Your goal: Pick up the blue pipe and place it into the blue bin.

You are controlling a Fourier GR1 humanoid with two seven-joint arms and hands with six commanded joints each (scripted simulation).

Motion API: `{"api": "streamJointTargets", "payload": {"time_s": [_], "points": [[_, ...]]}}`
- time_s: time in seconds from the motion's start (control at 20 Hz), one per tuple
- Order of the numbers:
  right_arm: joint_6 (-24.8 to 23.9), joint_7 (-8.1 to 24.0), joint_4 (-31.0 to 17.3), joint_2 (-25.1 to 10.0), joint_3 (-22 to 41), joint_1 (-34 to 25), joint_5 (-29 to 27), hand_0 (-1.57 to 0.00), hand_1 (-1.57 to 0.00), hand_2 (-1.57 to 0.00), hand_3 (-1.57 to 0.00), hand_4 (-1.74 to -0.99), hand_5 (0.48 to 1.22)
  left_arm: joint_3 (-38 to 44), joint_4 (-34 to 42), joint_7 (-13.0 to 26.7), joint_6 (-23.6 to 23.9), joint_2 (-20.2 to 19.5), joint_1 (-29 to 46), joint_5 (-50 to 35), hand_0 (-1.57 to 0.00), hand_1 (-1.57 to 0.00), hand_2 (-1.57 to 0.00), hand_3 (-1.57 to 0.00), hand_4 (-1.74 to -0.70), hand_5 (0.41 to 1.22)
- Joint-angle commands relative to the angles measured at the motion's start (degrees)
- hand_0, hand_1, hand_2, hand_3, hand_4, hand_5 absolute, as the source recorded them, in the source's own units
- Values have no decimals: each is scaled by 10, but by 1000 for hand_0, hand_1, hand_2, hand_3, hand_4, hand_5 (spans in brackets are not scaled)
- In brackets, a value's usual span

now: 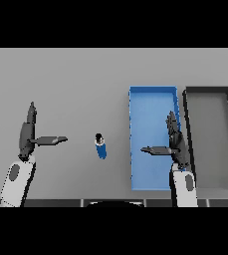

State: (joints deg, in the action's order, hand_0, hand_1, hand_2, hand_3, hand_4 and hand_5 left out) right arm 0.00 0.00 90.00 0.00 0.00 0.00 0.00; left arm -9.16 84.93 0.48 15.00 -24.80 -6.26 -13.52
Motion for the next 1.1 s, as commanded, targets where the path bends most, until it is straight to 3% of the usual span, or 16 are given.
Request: {"api": "streamJointTargets", "payload": {"time_s": [0.0,0.25,0.3,0.35,0.45,0.6,0.75,0.9,1.05], "points": [[0,1,-1,-1,-1,-1,-1,1,1,1,1,-1205,629,-1,0,-2,1,1,-1,1,1,1,1,1,-966,593],[6,2,-8,-10,-10,-7,-9,1,1,1,1,-1205,629,-10,-3,9,10,14,-13,8,1,1,1,1,-966,593],[13,-49,13,-48,4,12,32,1,1,1,1,-1205,629,-24,-2,-29,-46,-23,4,14,1,1,1,1,-966,593],[19,-78,31,-73,13,35,57,1,1,1,1,-1201,628,-30,-10,-53,-81,-48,12,19,1,1,1,1,-963,592],[22,-79,55,-90,27,47,82,1,1,1,1,-1197,626,-32,-26,-82,-125,-74,16,17,1,1,1,1,-959,590],[23,-69,62,-94,33,56,90,1,1,1,1,-1206,625,-42,-16,-88,-141,-79,18,18,1,1,1,1,-960,594],[28,-56,66,-98,35,52,89,1,1,1,1,-1192,621,-53,12,-105,-187,-98,38,1,1,1,1,1,-976,584],[32,-62,65,-100,36,49,87,1,1,1,1,-1179,616,-78,44,-88,-225,-122,49,3,1,1,1,1,-1026,549],[30,-58,58,-97,38,46,92,1,1,1,1,-1173,616,-120,77,-66,-252,-112,61,10,1,1,1,1,-1095,510]]}}
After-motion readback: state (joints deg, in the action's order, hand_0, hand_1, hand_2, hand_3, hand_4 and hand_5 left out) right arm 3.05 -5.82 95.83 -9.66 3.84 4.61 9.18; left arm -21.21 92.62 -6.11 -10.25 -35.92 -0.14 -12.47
